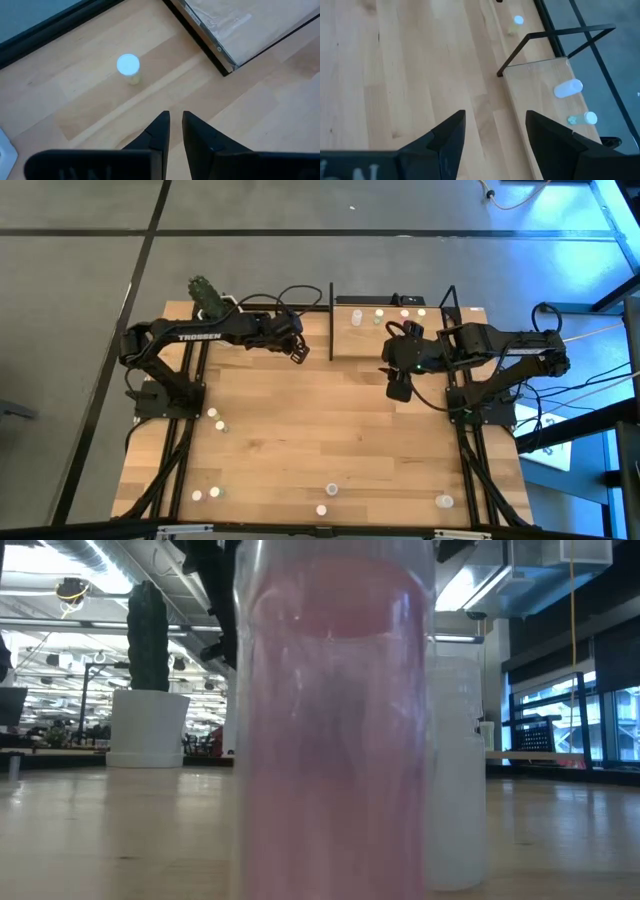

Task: Pick and place medicine bottles onto shelf by color
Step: Put the top yellow pill bottle on the shelf aligned with the other yellow pill bottle

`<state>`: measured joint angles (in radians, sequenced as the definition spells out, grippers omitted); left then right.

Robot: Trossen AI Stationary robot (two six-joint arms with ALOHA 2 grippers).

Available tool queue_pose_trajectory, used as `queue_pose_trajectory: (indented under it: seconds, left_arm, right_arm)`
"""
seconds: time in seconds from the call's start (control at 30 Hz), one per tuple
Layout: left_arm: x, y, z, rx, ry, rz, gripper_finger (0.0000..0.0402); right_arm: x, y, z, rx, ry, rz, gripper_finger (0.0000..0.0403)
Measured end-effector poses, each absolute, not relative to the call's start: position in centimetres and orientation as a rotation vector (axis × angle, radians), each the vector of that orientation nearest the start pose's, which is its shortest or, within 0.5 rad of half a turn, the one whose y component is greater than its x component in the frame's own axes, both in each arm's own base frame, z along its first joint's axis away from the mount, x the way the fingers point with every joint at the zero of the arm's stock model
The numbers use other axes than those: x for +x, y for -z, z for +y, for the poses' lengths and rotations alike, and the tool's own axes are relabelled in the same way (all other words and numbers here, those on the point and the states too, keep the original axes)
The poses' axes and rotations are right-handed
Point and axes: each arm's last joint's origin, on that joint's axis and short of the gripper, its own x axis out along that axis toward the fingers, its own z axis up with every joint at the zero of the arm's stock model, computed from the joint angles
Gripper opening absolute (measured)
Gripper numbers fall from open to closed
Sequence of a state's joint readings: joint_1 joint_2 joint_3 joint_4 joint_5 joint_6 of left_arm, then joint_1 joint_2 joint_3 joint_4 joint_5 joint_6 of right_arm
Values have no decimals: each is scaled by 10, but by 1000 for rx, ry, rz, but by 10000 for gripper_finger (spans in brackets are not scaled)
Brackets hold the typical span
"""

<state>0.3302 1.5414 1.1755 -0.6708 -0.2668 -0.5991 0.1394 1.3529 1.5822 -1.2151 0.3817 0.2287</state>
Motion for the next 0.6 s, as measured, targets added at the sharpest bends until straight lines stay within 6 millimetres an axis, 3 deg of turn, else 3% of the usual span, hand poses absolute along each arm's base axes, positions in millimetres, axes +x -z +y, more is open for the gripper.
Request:
queue_pose_trajectory:
  seconds: [0.6]
  left_arm:
    - [293,-253,106,-572,-808,865,43]
  right_arm:
    - [239,-396,23,-44,328,920,209]
